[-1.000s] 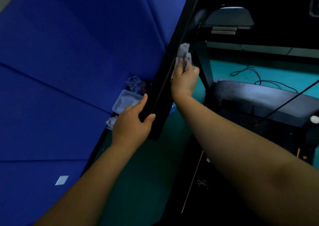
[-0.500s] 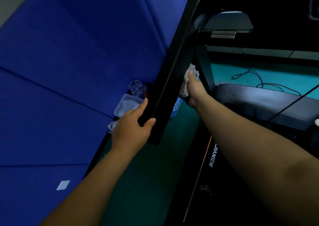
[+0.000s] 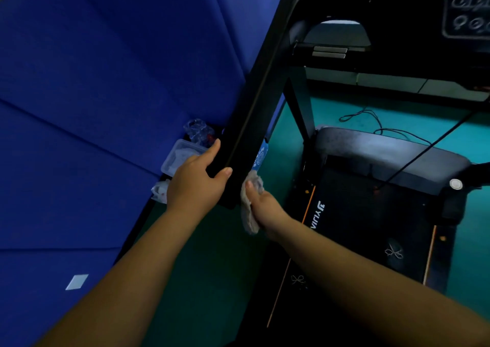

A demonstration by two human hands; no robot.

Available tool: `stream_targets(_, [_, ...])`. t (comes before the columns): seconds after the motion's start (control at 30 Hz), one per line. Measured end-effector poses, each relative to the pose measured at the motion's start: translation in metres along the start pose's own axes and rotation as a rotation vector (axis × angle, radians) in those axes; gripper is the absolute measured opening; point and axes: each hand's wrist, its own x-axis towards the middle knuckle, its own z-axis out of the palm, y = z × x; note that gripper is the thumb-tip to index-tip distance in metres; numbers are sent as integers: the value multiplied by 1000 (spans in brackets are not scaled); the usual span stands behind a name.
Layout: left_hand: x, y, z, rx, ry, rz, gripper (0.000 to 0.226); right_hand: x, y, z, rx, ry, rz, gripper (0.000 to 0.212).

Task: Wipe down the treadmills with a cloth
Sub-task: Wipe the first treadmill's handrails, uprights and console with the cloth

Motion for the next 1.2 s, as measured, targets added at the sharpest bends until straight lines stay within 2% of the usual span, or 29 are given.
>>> stream_targets(0.17, [2,-2,-1,8,-33,-3,61,-19,3,-18,-232,-98,1,51])
stream_targets(0.27, [0,-2,-1,24,-50,-15,64,-29,-4,-35,-220,-78,-3,42])
stream_targets(0.37, [-11,11,2,152,118,78,63,-40,-21,-51,-130,24,-45,34])
stream_targets(0.4, [-14,19,4,105,186,135,58,-44,-29,-59,-93,63,-70,32])
stream_targets(0.47, [-18,39,5,-91,219,204,41,-53,-50,-73,-65,118,-137,29])
stream_targets(0.57, [-16,73,16,-369,66,145,21,-66,-85,-93,-81,167,-242,24])
stream_targets(0.63, [-9,97,26,-593,-90,59,24,-66,-101,-107,-118,191,-300,23])
stream_targets(0.73, [6,137,38,-804,-261,2,32,-63,-123,-125,-97,158,-319,26])
stream_targets(0.83, [26,173,49,-914,-226,-26,26,-57,-148,-150,-81,81,-311,30])
stream_targets(0.9, [46,193,59,-1019,-155,-134,22,-50,-168,-170,-86,13,-303,36])
stream_targets(0.97, [72,207,74,-1186,-104,-344,20,-38,-191,-193,-296,36,-332,36])
stream_targets(1.07, [113,217,100,-1408,-46,-642,24,-12,-226,-243,-765,206,-558,28])
stream_targets(1.2, [160,229,122,-1483,52,-752,36,15,-271,-324,-1231,493,-847,32])
